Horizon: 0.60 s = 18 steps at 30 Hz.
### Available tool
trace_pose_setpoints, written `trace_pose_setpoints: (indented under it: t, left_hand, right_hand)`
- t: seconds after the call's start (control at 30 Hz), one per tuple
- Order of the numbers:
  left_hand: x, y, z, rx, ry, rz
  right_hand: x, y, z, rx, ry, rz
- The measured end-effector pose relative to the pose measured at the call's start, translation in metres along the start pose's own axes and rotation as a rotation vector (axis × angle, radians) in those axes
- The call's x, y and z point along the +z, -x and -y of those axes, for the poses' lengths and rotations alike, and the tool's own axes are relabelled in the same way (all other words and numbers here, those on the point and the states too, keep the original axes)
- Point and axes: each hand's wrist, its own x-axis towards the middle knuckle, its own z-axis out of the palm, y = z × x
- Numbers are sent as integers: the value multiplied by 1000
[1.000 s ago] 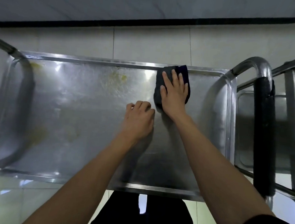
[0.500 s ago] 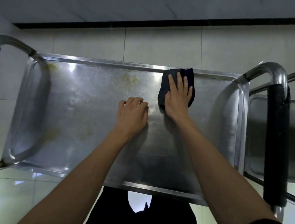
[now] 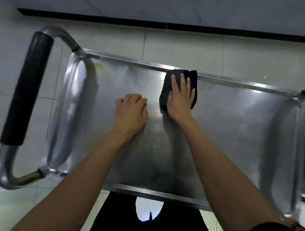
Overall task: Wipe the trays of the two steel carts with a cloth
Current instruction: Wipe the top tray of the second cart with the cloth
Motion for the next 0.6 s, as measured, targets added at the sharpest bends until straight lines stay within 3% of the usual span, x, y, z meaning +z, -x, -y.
trace_pose_setpoints:
  t: [0.27,0.6]
  left_hand:
    - [-29,10,125,-96,49,-16]
    - [-35,22,177,-264,90,-68]
  right_hand:
    - [46,-18,124,-60,6,36]
    - [85,-35,231,-233,-4,119]
